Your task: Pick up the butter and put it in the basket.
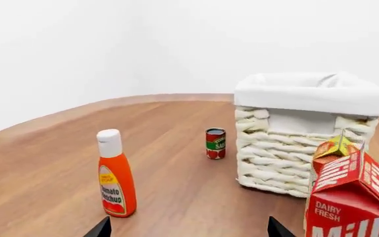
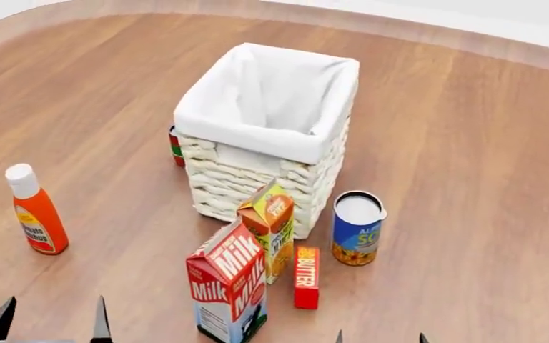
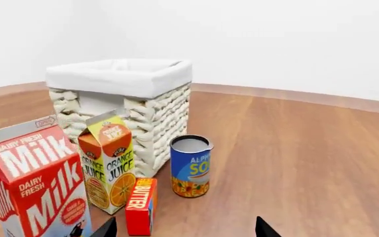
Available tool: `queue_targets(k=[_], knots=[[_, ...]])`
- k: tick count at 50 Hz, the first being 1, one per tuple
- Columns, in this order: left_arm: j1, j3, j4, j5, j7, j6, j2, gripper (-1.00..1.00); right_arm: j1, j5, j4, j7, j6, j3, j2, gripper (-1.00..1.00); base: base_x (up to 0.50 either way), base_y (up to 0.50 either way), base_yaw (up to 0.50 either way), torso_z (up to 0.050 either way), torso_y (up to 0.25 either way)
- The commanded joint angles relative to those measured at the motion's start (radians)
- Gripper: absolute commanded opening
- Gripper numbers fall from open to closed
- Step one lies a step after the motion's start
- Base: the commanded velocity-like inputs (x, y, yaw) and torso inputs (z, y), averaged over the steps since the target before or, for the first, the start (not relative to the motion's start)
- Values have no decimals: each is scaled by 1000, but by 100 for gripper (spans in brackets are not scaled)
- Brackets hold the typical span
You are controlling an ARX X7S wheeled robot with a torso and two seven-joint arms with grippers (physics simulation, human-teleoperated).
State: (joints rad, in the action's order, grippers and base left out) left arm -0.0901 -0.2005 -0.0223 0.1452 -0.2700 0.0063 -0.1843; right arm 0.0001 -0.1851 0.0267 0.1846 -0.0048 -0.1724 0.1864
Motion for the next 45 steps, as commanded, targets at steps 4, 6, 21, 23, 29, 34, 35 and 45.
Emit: queue_targets(k=[4, 6, 21, 23, 29, 34, 35, 45], knots=[[-24, 117, 219, 110, -37, -240, 4, 100, -16, 20, 21, -4, -9, 19, -17, 100, 467, 179, 0, 0, 0], [-24, 122, 234, 114, -45, -253, 1, 100, -16, 20, 25, 0, -6, 16, -17, 100, 467, 179, 0, 0, 0], [-16, 117, 257, 125, -54, -260, -12, 100, -25, 25, 41, 31, -9, 15, -14, 100, 299, 114, 0, 0, 0], [-14, 115, 257, 125, -54, -259, -13, 100, -26, 24, 46, 32, -9, 14, -13, 100, 0, 0, 0, 0, 0], [-15, 115, 263, 133, -58, -266, -16, 100, -27, 18, 49, 33, -8, 10, -9, 100, 0, 0, 0, 0, 0], [-16, 112, 259, 134, -60, -262, -17, 100, -22, 13, 45, 33, -3, 6, -7, 100, 0, 0, 0, 0, 0], [-16, 111, 257, 133, -60, -260, -17, 100, -21, 10, 46, 33, -2, 6, -6, 100, 0, 0, 0, 0, 0], [-21, 112, 262, 135, -71, -259, -21, 100, -23, 21, 48, 43, -26, -3, -3, 100, 114, 44, 0, 0, -33]])
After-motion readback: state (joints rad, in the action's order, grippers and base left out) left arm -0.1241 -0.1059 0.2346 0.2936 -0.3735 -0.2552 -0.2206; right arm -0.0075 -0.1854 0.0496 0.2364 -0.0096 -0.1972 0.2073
